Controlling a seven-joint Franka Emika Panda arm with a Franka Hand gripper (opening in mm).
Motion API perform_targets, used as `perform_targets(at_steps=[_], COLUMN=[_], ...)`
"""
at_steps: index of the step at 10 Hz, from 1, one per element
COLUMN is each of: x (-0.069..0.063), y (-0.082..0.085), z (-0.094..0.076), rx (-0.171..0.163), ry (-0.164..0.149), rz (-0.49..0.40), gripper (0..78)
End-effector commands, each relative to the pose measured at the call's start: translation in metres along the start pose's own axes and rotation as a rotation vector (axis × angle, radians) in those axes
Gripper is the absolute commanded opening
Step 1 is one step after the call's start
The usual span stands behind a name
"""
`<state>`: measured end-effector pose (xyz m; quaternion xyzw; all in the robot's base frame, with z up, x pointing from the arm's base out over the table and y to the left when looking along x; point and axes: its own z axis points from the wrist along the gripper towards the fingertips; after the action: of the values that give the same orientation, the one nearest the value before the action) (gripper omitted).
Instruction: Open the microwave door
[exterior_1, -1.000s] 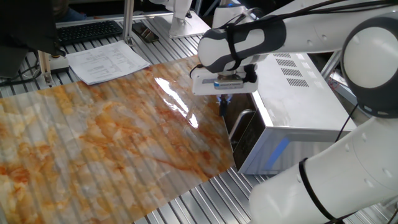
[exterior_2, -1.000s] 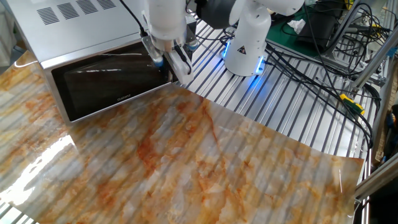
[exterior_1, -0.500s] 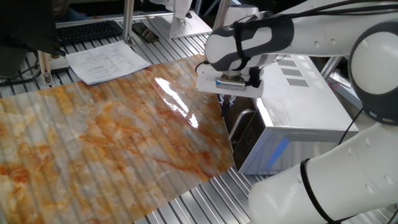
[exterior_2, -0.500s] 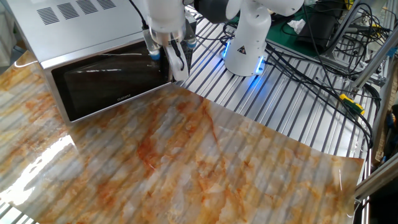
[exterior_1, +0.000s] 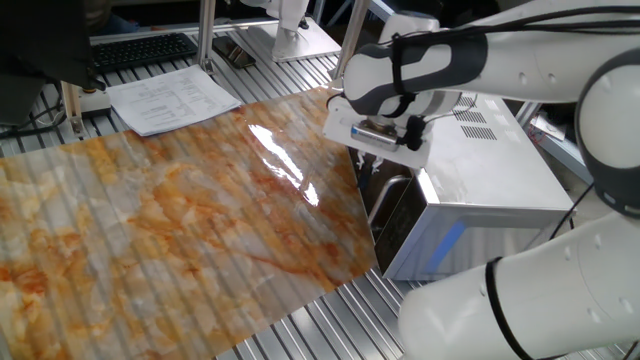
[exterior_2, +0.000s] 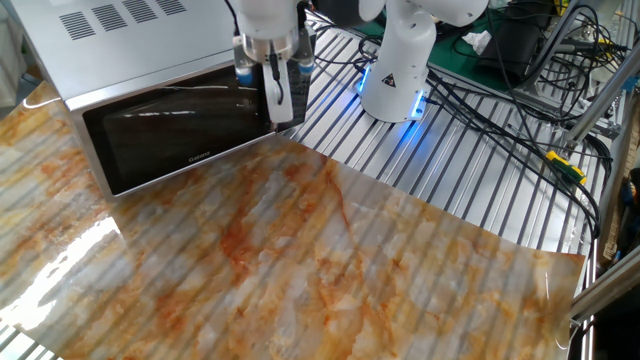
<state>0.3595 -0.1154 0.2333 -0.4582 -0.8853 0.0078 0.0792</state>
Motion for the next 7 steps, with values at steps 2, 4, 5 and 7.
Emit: perform_targets(at_steps=[2,4,5,7], x=[0.0052,0.0051,0.0051,0.0051], y=[-0.0257,-0.0268,-0.028,-0.0287], z=[-0.0088,-0.0094,-0.0101,-0.0105], rx=[-0.198,-0.208,-0.207,-0.21], ry=[-0.069,-0.07,-0.088,-0.121], rz=[0.612,0.705,0.733,0.779], gripper=[0.0,0.0,0.0,0.0])
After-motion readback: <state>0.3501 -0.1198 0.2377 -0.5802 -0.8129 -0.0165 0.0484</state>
